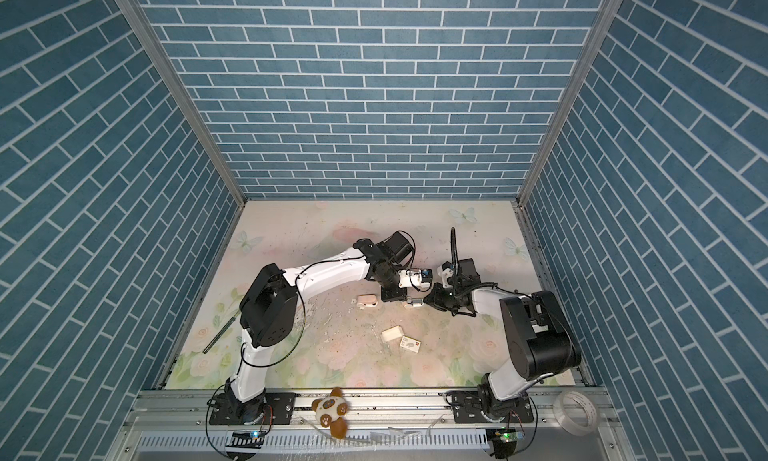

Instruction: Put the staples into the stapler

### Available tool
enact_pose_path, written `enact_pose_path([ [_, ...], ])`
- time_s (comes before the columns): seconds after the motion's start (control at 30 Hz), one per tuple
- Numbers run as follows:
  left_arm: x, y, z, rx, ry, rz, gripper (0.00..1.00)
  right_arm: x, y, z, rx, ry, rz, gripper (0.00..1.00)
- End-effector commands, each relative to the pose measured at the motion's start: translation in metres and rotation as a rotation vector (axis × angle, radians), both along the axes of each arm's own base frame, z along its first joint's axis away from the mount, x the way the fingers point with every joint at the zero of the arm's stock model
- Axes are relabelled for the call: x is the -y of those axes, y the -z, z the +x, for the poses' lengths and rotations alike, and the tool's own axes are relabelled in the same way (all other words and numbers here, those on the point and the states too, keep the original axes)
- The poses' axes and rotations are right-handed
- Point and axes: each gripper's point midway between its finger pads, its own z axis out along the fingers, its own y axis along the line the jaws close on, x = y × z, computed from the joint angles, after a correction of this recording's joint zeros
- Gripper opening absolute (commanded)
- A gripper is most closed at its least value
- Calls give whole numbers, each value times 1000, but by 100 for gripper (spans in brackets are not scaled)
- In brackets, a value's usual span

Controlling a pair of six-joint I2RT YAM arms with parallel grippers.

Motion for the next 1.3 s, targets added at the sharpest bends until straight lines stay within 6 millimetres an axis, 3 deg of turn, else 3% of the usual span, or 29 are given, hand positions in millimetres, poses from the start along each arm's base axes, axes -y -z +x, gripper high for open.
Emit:
enact_pose_path([
  [0.0,14,18,-13,-34,43,15,14,-16,18,-28,-84,-68,17,4],
  [0.4,29,31,-14,-40,49,32,12,-12,23,-31,-87,-36,9,4],
  [0.77,29,31,-15,-35,50,37,10,32,46,-17,-137,168,-143,4],
  [1.03,28,33,-14,-33,46,43,10,59,30,-8,-96,281,-193,4],
  [1.27,30,40,-8,-11,33,76,9,100,1,-14,-63,421,-323,4],
])
